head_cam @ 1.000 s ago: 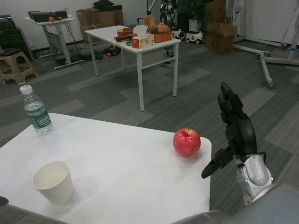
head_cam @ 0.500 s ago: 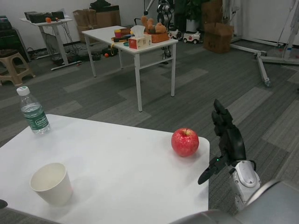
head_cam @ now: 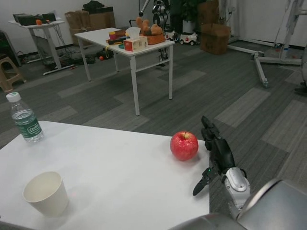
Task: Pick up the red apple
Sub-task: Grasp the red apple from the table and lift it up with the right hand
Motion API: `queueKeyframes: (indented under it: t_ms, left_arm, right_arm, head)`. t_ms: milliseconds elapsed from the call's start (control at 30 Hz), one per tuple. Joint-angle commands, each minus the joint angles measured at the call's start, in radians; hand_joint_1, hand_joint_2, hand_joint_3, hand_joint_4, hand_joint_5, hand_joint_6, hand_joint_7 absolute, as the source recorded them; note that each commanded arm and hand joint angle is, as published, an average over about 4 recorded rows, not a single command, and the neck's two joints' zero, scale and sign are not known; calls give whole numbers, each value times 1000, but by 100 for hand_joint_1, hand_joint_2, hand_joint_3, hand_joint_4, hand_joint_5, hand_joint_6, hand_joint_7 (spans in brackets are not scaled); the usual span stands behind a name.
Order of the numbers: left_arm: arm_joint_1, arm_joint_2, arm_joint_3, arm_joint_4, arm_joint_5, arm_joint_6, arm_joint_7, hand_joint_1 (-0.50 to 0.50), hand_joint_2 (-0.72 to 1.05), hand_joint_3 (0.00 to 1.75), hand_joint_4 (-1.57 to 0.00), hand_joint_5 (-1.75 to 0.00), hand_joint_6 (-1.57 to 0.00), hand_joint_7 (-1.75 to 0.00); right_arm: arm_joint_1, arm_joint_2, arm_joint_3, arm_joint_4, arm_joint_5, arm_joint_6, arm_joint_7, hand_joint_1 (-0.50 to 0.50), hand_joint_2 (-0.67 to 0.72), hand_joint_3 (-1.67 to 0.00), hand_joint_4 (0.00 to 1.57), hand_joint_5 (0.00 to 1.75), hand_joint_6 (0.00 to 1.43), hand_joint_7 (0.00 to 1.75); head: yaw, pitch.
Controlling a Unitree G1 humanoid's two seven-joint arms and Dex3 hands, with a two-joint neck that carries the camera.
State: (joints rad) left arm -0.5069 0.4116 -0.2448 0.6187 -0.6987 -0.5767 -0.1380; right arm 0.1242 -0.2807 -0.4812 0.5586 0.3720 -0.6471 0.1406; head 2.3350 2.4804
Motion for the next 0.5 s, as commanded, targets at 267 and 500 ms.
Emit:
queueKeyframes:
  t_ms: [267,500]
  left_arm:
    - [2,3,-1,-5,-5,0,0,-50,-37,0,0,-10,0,0]
    - [1,0,-5,-5,-5,0,0,-50,-37,7,0,-10,0,0]
  right_arm:
    - [-89,-29,59,102,7,-5,3,-50,66,0,0,0,0,0]
    - [-139,-48,96,154,7,-6,4,-50,66,0,0,0,0,0]
  head:
    - [-38,12]
    - [-50,14]
